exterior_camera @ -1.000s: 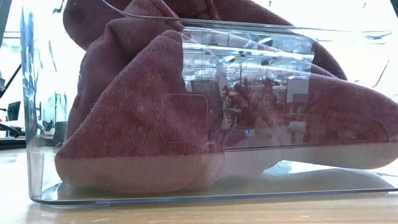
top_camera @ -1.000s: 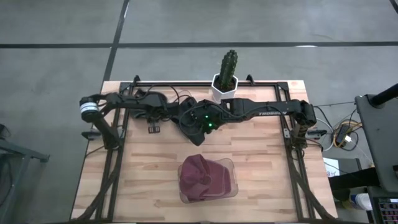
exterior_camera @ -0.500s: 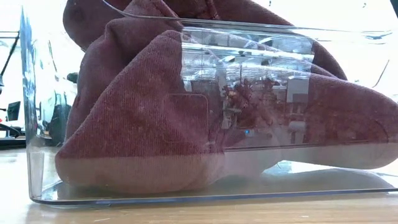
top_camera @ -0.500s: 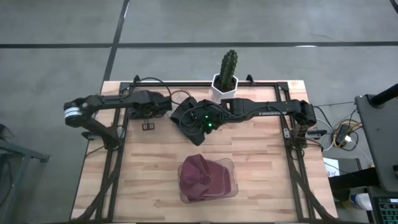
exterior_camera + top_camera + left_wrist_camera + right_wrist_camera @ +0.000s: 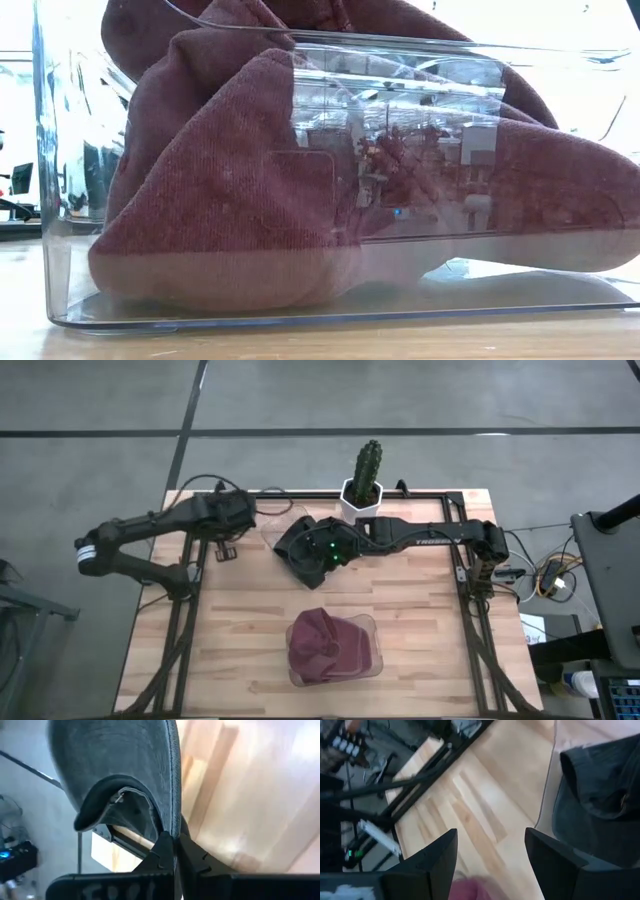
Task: Pick & Place hat
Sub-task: Put the black cap into the top transparent bin
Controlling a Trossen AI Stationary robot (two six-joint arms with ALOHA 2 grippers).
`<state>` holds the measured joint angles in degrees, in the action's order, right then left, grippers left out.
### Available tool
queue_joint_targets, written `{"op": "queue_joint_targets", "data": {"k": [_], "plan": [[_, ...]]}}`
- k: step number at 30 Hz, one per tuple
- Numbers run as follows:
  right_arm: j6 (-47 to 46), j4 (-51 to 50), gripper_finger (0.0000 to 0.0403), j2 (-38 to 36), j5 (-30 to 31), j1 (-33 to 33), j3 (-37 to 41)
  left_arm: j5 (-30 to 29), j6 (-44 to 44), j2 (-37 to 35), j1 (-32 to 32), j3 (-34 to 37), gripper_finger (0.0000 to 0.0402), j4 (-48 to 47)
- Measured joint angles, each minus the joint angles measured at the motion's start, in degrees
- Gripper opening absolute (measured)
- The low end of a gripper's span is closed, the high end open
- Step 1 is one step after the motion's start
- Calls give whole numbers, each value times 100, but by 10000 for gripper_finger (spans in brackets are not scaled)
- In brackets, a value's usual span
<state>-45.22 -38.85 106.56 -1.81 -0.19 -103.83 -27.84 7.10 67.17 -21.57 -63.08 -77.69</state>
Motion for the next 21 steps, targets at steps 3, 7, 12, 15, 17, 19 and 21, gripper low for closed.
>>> {"op": "queue_joint_targets", "data": {"k": [3, 7, 12, 15, 17, 19, 21], "plan": [[-159, 155, 224, 0, 169, -48, 0, -43, -140, -158, 100, -289, 1, 2], [-190, 204, 224, 4, 195, -132, 0, -221, -185, -296, 230, -764, 1, 174], [-619, 423, 224, 13, 617, -350, 4, -606, -342, -358, 555, -1347, 1, 402], [-694, 1128, 222, -35, 696, -521, 4, -878, -193, -340, 801, -1570, 1, 602], [-696, 1585, 220, -79, 690, -650, 0, -1015, -56, -308, 1019, -1641, 1, 758], [-696, 1747, 219, -118, 692, -787, 0, -1259, 43, -282, 1255, -1640, 1, 789], [-694, 1769, 219, -154, 738, -926, 1, -1538, 63, -259, 1469, -1637, 1, 802]]}}
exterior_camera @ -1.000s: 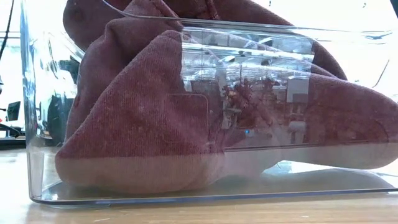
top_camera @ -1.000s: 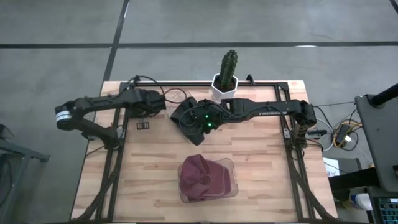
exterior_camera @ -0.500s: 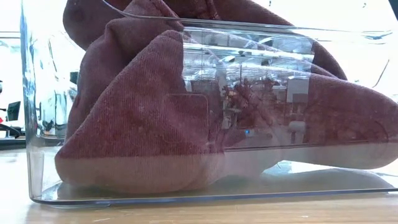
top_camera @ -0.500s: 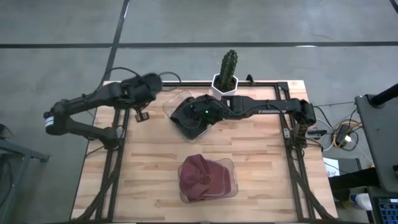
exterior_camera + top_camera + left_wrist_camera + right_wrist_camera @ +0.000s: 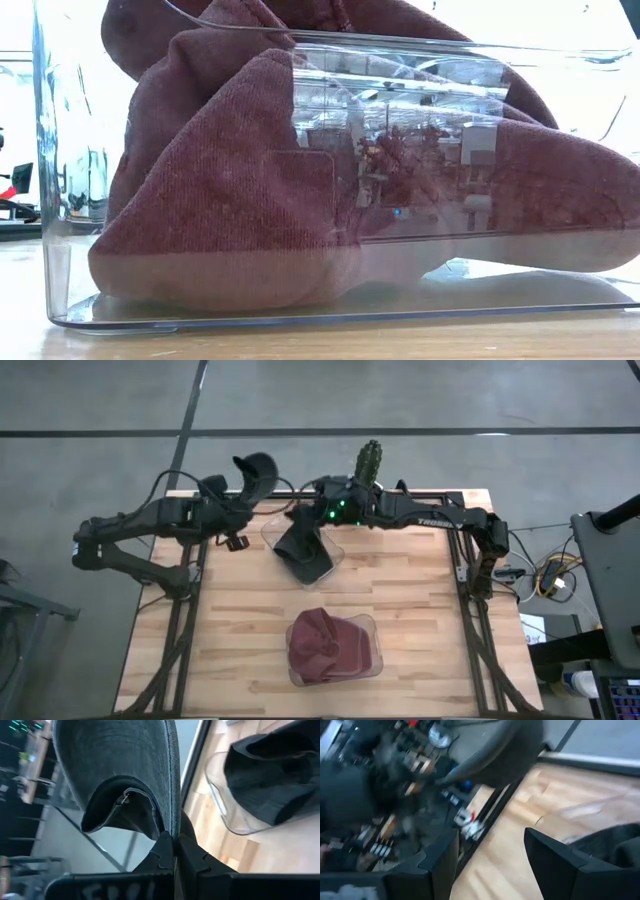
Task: Pick & Place hat
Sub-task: Put the black cap into the top transparent bin
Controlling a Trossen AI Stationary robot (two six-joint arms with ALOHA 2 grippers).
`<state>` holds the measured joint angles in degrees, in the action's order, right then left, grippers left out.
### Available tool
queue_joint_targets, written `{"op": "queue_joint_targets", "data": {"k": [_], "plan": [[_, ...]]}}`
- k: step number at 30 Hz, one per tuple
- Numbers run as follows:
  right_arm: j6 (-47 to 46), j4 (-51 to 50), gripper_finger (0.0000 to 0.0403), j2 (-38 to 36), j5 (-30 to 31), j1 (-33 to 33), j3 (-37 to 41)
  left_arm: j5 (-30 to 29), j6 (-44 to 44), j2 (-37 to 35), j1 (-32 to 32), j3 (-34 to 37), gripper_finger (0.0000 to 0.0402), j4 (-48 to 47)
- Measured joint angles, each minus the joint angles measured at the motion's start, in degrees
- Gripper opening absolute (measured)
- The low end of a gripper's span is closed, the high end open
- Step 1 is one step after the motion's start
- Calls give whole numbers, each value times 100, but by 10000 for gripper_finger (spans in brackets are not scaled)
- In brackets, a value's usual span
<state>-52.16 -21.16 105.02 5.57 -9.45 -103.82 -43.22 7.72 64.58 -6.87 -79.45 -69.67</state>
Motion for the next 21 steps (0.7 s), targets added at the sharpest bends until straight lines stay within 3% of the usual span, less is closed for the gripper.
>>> {"op": "queue_joint_targets", "data": {"k": [6, 14, 21], "plan": [[-1, 62, 219, -146, 21, -388, -1, -670, 87, 134, 773, 3, 1, -23], [-297, 102, 219, -168, -588, -664, -1, -1124, 215, 554, 1659, 10, 1, -18], [-333, 68, 215, -169, -744, -715, -1, -1188, 225, 795, 2101, 10, 0, 13]]}}
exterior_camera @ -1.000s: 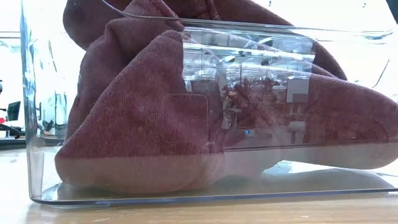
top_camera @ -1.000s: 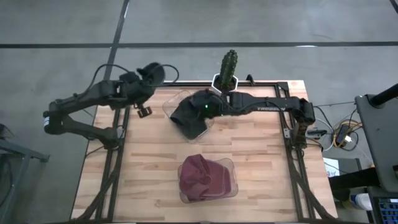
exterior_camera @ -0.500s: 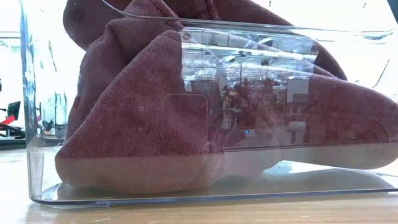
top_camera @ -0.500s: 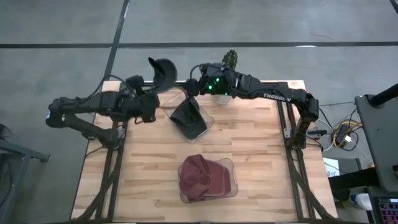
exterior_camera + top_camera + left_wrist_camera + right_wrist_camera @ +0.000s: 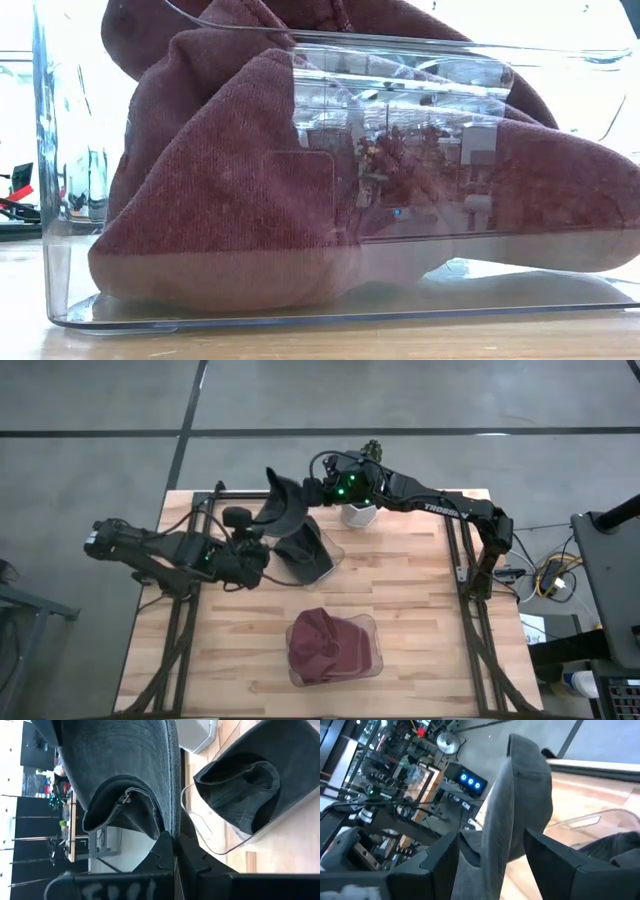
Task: Pick & Place hat
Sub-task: Put the black cap into the top transparent bin
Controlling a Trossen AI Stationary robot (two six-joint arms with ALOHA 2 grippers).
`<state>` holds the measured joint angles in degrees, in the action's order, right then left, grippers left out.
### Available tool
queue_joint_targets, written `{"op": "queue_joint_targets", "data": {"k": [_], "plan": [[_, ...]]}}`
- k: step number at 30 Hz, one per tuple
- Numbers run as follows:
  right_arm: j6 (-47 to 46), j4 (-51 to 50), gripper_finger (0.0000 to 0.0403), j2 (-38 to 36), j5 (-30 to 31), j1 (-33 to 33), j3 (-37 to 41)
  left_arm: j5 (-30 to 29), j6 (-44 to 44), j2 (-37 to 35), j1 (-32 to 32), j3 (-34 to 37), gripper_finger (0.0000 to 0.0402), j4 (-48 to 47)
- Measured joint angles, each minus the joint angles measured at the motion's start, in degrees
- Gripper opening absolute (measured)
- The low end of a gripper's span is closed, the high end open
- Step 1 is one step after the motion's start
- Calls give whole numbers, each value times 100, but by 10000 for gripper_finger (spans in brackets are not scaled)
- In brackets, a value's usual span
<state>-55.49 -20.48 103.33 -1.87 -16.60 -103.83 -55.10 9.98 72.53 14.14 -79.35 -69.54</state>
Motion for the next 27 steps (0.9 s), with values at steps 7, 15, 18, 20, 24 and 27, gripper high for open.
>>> {"op": "queue_joint_targets", "data": {"k": [7, 15, 18, 20, 24, 27], "plan": [[38, -48, 121, 0, -484, 4, 0, 16, 49, -7, 24, 0, 2, -2], [305, -640, 14, 7, -495, 6, 2, 197, 55, -124, 33, -23, 8, 88], [385, -742, 12, 7, -365, 53, 2, 216, -102, -180, 34, -17, 9, 224], [381, -742, 12, 7, -344, 64, 2, 387, -262, -228, 30, -40, 10, 275], [379, -781, 11, 4, -345, 94, 2, 920, -923, -264, 5, -347, 31, 317], [376, -746, 10, 4, -297, 101, 2, 986, -1381, -293, -20, -638, 64, 347]]}}
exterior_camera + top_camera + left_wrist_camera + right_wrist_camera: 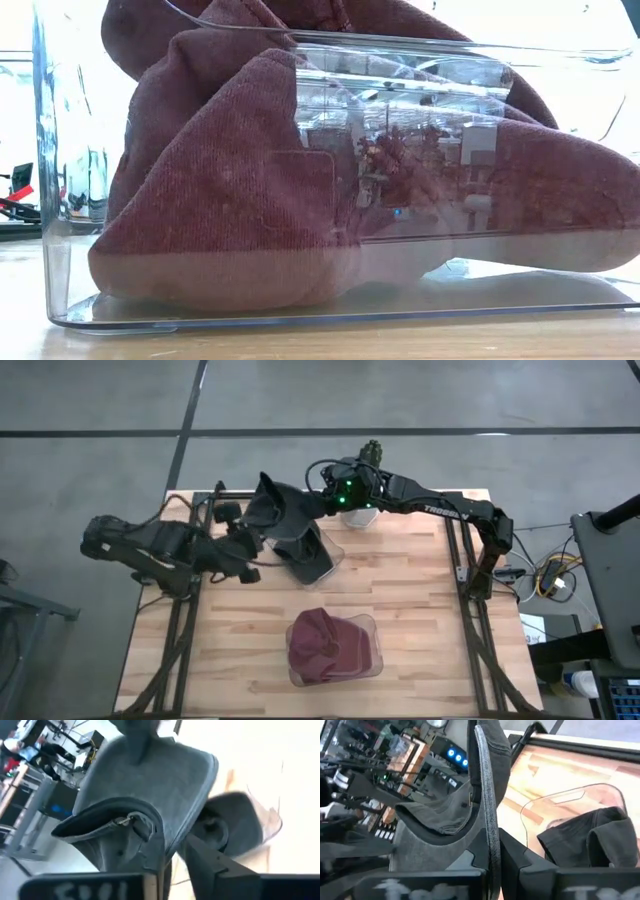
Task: Pick & Place hat
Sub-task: Put the black cap into the top transparent bin
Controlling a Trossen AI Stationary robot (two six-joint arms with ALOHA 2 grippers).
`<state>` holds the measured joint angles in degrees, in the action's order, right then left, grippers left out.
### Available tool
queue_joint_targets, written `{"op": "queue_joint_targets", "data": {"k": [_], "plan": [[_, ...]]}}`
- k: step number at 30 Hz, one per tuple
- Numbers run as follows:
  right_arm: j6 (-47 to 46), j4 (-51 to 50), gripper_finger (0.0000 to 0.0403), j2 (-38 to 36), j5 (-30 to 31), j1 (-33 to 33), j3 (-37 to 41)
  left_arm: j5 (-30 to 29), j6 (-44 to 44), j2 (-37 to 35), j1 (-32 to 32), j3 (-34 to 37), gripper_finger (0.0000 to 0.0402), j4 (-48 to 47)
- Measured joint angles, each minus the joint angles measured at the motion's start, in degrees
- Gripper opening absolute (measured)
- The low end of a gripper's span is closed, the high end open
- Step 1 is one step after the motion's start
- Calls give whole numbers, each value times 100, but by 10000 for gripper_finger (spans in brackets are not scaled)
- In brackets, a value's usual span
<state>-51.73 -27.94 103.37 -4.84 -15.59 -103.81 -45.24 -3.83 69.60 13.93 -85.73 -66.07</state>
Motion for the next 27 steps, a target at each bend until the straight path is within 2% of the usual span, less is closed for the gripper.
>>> {"op": "queue_joint_targets", "data": {"k": [2, 6, 8, 14, 19, 27], "plan": [[3, 8, 10, 2, 152, 2, -4, -66, -108, -24, 0, -160, 88, 65], [54, -125, 10, 39, 633, 47, 0, -1007, -679, -89, 0, -457, 125, 170], [60, -285, 10, 30, 815, 101, 0, -1249, -715, -125, -2, -612, 134, 180], [-102, -1112, 9, 28, 1798, 470, 0, -1546, -1388, -207, 0, -993, 139, 219], [-511, -1681, 10, 70, 2546, 852, 1, -1776, -1433, -258, 0, -1087, 140, 222], [-1012, -1517, 11, 179, 3555, 1272, 228, -1790, -1384, -290, 0, -1072, 140, 217]]}}
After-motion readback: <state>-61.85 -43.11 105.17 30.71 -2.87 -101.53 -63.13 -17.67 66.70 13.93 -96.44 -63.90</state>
